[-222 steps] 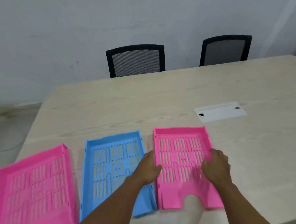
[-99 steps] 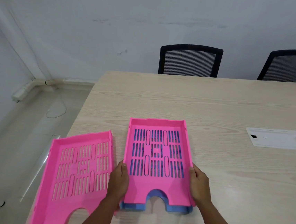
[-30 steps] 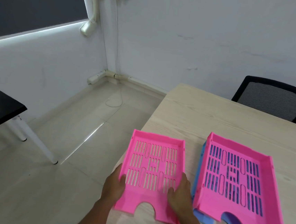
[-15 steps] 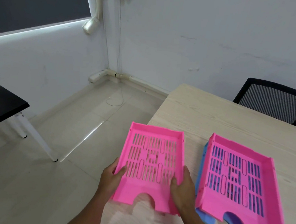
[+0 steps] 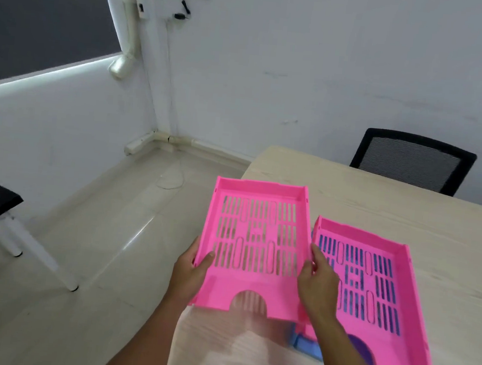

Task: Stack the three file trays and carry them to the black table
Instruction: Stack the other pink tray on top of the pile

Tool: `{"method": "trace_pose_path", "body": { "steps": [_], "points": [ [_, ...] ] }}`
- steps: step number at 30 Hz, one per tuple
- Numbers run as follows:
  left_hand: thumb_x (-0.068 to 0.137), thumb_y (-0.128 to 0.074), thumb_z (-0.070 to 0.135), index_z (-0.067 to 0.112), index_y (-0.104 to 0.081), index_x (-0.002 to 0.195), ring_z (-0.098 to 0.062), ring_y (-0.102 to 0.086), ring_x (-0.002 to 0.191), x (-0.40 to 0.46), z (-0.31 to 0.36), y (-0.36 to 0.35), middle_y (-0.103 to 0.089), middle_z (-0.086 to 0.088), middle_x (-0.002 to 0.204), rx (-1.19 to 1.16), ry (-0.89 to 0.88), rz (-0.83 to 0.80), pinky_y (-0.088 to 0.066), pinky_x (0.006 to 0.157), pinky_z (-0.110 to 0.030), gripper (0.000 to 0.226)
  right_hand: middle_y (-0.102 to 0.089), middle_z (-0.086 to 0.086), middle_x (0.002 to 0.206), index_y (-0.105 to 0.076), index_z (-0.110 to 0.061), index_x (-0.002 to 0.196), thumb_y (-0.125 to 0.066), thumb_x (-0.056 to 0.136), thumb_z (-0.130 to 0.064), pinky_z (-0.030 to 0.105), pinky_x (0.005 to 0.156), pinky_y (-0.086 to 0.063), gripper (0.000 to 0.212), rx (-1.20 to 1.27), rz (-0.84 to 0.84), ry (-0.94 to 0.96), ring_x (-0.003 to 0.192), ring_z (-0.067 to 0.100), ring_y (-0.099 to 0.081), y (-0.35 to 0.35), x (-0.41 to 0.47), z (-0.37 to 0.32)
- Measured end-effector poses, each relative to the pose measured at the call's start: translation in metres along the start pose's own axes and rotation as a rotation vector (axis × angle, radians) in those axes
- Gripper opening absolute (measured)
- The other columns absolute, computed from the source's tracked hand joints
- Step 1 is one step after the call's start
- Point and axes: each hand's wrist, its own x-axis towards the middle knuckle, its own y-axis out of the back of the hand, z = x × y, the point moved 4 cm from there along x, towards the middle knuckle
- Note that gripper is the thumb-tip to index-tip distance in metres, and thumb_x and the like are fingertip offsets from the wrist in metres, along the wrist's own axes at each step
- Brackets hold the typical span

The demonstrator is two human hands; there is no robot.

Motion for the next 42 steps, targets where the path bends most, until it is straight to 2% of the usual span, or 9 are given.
{"method": "trace_pose_path", "body": {
  "steps": [3, 7, 10, 13, 18, 25, 32, 38, 42],
  "points": [
    [0.096, -0.063, 0.028, 0.026, -0.037, 0.154, -0.022, -0.055, 0.133, -0.005, 0.022, -0.035, -0.053, -0.002, 0.151, 0.029, -0.029, -0.074, -0.045, 0.111, -0.052, 0.063, -0.074, 0.017, 0.111, -0.051, -0.012, 0.144, -0.049, 0.099, -0.005, 0.032, 0.073, -0.054, 0.046, -0.001, 0.059, -0.028, 0.061, 0.017, -0.060, 0.035, 0.007, 0.014],
    [0.096, -0.063, 0.025, 0.028, -0.037, 0.154, -0.021, -0.063, 0.123, -0.015, 0.043, -0.088, -0.060, -0.002, 0.143, 0.066, -0.055, -0.189, -0.053, 0.104, -0.050, 0.063, -0.072, 0.016, 0.120, -0.056, -0.009, 0.141, -0.052, 0.096, -0.002, 0.028, 0.077, -0.049, 0.046, -0.034, 0.164, -0.104, 0.077, 0.026, -0.064, 0.088, 0.010, 0.041],
    [0.097, -0.062, 0.016, 0.023, -0.042, 0.151, -0.017, -0.068, 0.113, -0.027, 0.058, -0.127, -0.068, 0.000, 0.130, 0.088, -0.086, -0.251, -0.056, 0.099, -0.040, 0.058, -0.070, 0.017, 0.125, -0.057, -0.010, 0.141, -0.052, 0.095, -0.001, 0.032, 0.088, -0.050, 0.047, -0.033, 0.212, -0.171, 0.096, 0.030, -0.069, 0.121, 0.007, 0.065],
    [0.099, -0.060, 0.017, 0.024, -0.047, 0.147, -0.016, -0.069, 0.112, -0.039, 0.067, -0.158, -0.070, 0.002, 0.126, 0.090, -0.104, -0.278, -0.057, 0.099, -0.041, 0.051, -0.070, 0.018, 0.125, -0.058, -0.013, 0.140, -0.050, 0.094, -0.003, 0.038, 0.095, -0.051, 0.047, -0.038, 0.241, -0.229, 0.103, 0.033, -0.069, 0.147, 0.006, 0.090],
    [0.097, -0.057, 0.043, 0.029, -0.047, 0.147, -0.022, -0.065, 0.122, -0.049, 0.054, -0.198, -0.067, -0.001, 0.135, 0.110, -0.105, -0.286, -0.055, 0.101, -0.052, 0.054, -0.073, 0.011, 0.117, -0.058, -0.020, 0.139, -0.042, 0.096, -0.008, 0.047, 0.091, -0.057, 0.048, -0.042, 0.201, -0.264, 0.095, 0.029, -0.069, 0.178, 0.009, 0.121],
    [0.098, -0.055, 0.042, 0.026, -0.047, 0.147, -0.026, -0.063, 0.123, -0.059, 0.058, -0.227, -0.067, -0.004, 0.134, 0.124, -0.070, -0.264, -0.054, 0.102, -0.053, 0.053, -0.068, 0.006, 0.130, -0.052, -0.023, 0.144, -0.041, 0.100, -0.011, 0.051, 0.095, -0.056, 0.047, 0.004, 0.123, -0.272, 0.106, 0.026, -0.067, 0.193, 0.025, 0.141],
    [0.101, -0.052, 0.037, 0.027, -0.047, 0.148, -0.025, -0.064, 0.120, -0.062, 0.069, -0.230, -0.068, -0.003, 0.131, 0.173, -0.035, -0.255, -0.054, 0.101, -0.054, 0.048, -0.065, 0.009, 0.134, -0.051, -0.015, 0.145, -0.041, 0.101, -0.007, 0.039, 0.100, -0.050, 0.046, 0.056, 0.115, -0.284, 0.103, 0.018, -0.061, 0.187, 0.032, 0.150],
    [0.100, -0.055, 0.032, 0.027, -0.052, 0.143, -0.018, -0.069, 0.110, -0.064, 0.072, -0.236, -0.072, 0.003, 0.121, 0.198, -0.054, -0.245, -0.059, 0.095, -0.050, 0.043, -0.068, 0.009, 0.127, -0.053, -0.018, 0.144, -0.040, 0.100, -0.008, 0.048, 0.097, -0.055, 0.047, 0.041, 0.130, -0.312, 0.102, 0.027, -0.067, 0.186, 0.036, 0.154],
    [0.098, -0.057, 0.035, 0.027, -0.049, 0.145, -0.022, -0.067, 0.114, -0.063, 0.071, -0.241, -0.069, 0.001, 0.126, 0.187, -0.045, -0.243, -0.058, 0.096, -0.053, 0.048, -0.072, 0.006, 0.114, -0.055, -0.019, 0.142, -0.040, 0.100, -0.006, 0.042, 0.090, -0.058, 0.047, 0.033, 0.134, -0.288, 0.091, 0.023, -0.068, 0.193, 0.043, 0.151]
  ]
}}
